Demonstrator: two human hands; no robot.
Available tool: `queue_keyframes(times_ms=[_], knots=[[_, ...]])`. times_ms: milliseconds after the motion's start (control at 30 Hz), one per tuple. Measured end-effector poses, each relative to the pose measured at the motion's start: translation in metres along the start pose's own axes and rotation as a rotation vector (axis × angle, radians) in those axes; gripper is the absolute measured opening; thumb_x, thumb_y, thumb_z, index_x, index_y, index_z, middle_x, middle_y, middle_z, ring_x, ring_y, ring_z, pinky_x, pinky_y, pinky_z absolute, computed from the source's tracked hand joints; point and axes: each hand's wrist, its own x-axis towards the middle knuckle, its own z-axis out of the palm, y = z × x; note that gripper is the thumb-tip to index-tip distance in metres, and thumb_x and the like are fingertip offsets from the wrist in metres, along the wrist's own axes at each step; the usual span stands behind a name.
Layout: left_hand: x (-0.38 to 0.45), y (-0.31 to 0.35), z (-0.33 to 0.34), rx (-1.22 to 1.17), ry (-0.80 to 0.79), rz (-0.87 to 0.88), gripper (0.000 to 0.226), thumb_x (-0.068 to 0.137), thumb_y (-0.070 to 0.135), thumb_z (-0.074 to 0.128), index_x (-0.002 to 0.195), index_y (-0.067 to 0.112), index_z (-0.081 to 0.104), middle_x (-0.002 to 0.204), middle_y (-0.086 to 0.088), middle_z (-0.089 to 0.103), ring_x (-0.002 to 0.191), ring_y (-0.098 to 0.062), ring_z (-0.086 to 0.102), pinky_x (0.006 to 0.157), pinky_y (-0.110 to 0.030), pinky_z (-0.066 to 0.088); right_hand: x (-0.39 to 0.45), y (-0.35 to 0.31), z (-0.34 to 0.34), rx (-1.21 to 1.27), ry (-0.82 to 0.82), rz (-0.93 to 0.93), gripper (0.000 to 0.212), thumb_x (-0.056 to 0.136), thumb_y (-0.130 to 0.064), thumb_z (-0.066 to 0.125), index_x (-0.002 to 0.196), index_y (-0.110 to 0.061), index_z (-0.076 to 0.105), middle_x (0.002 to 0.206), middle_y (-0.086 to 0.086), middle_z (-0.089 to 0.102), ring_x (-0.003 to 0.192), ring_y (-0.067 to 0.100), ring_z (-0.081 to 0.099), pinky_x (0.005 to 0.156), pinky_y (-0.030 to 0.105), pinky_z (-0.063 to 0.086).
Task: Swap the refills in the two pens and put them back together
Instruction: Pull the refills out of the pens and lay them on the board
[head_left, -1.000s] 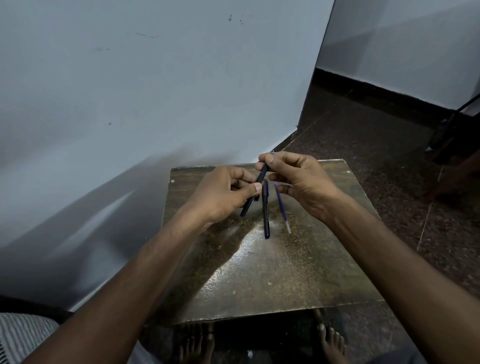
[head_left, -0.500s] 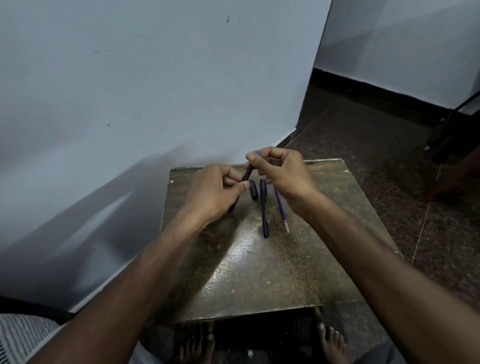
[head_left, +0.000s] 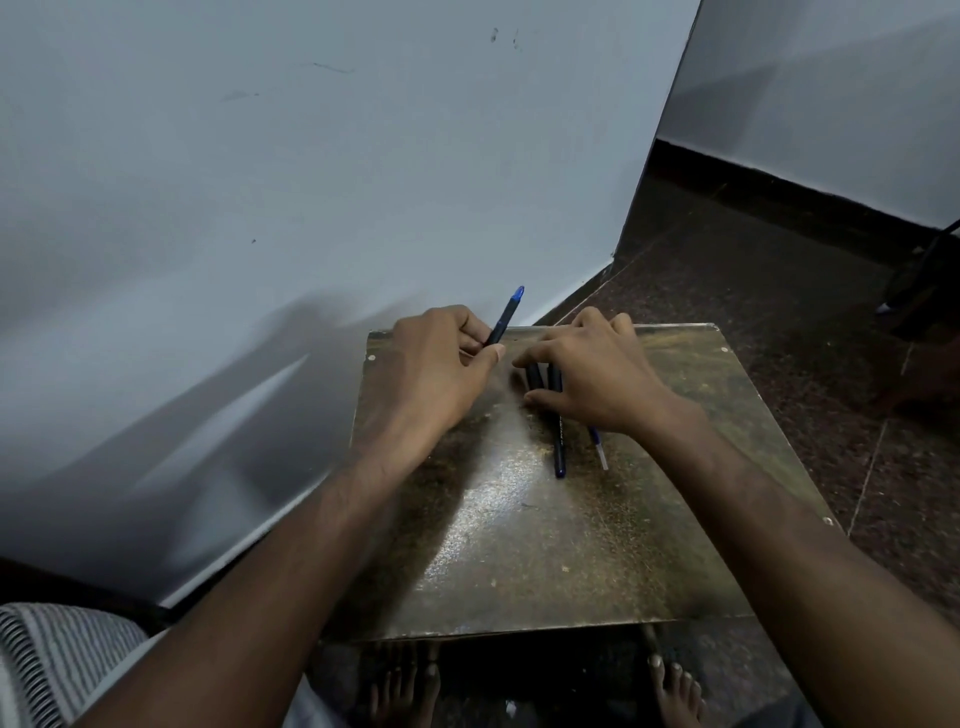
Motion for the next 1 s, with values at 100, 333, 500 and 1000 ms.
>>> queue_keyframes(times_ms=[100,333,500,1000], knots=[[0.001,-0.001,-0.001,-0.003,-0.003,0.003,0.012,0.091,0.038,0.085,0.087,0.035,0.074,0.071,0.022,0.068,0.062,0.013,0.063,0.053,0.003,0.039,0.004,-0.001,0.005,0.041,0.003,-0.004,0.048,0.091,-0.059,0.076,0.136,-0.047,0.068,0.131,-0.015,0.072,0.122,0.024,0.055,0.089,0.042,0.039],[0.000,0.002,0.000,-0.045,-0.020,0.037,0.008,0.093,0.033,0.084,0.095,0.027,0.079,0.076,0.018,0.072,0.065,0.008,0.065,0.059,0.002,0.043,0.001,0.011,-0.008,0.949,0.300,0.324,0.061,0.081,-0.031,0.096,0.137,-0.026,0.072,0.117,-0.010,0.077,0.091,0.003,0.078,0.084,0.014,0.060],[-0.005,0.006,0.005,-0.030,-0.093,0.077,0.009,0.094,0.029,0.084,0.100,0.024,0.080,0.084,0.014,0.074,0.068,0.007,0.062,0.061,0.002,0.043,-0.007,0.023,-0.012,1.543,0.434,0.369,0.040,0.088,0.003,0.084,0.127,0.000,0.071,0.116,0.016,0.082,0.113,0.020,0.080,0.104,0.035,0.063],[-0.009,0.011,0.015,0.021,-0.167,0.092,0.008,0.094,0.031,0.084,0.099,0.030,0.079,0.086,0.016,0.075,0.076,0.003,0.069,0.068,-0.017,0.056,-0.013,0.027,-0.007,1.597,0.320,0.384,0.015,0.098,-0.013,0.079,0.111,-0.007,0.077,0.102,0.016,0.082,0.090,0.019,0.077,0.083,0.033,0.063]])
